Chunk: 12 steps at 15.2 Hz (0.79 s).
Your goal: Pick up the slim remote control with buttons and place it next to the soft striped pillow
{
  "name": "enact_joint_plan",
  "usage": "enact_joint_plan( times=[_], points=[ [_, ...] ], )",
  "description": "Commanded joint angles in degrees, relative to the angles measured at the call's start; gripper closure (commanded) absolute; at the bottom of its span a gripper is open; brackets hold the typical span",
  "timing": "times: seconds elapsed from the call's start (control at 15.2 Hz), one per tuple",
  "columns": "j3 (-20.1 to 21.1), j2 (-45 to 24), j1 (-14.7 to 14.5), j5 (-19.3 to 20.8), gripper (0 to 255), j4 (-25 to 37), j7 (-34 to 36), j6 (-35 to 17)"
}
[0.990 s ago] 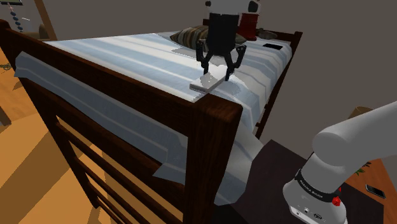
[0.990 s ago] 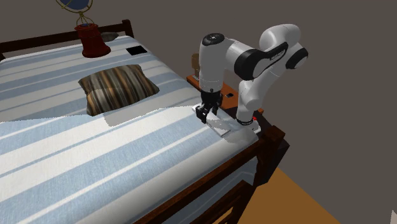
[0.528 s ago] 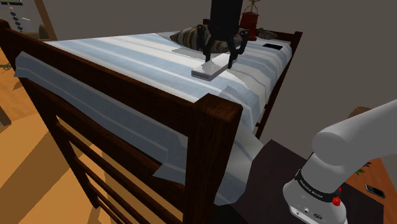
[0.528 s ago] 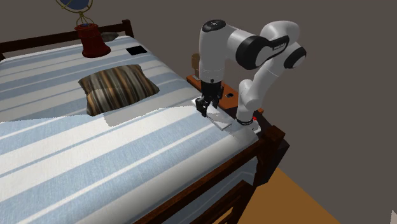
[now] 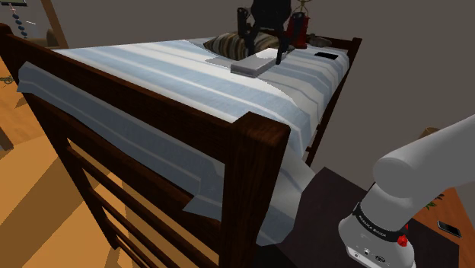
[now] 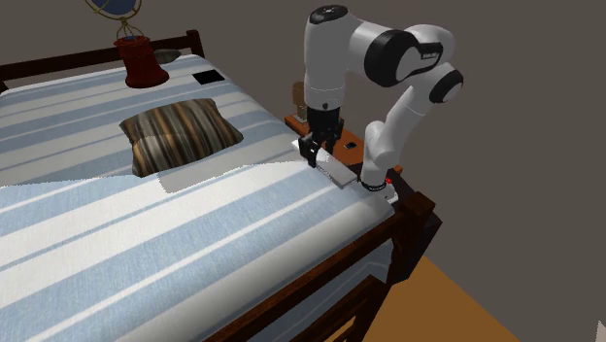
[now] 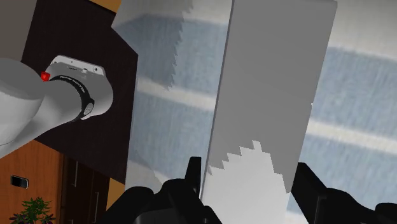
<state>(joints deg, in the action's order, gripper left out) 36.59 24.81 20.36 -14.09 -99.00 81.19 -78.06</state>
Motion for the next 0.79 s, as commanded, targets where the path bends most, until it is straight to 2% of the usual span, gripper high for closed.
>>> enact_joint_plan(
  times=[0.0, 0.73],
  points=[
    [0.2, -1.0, 0.3, 0.4, 255, 2.4, 0.4, 1.5],
    [2.5, -7.5, 1.5, 3.2, 255, 17.0, 3.5, 10.2]
  ],
)
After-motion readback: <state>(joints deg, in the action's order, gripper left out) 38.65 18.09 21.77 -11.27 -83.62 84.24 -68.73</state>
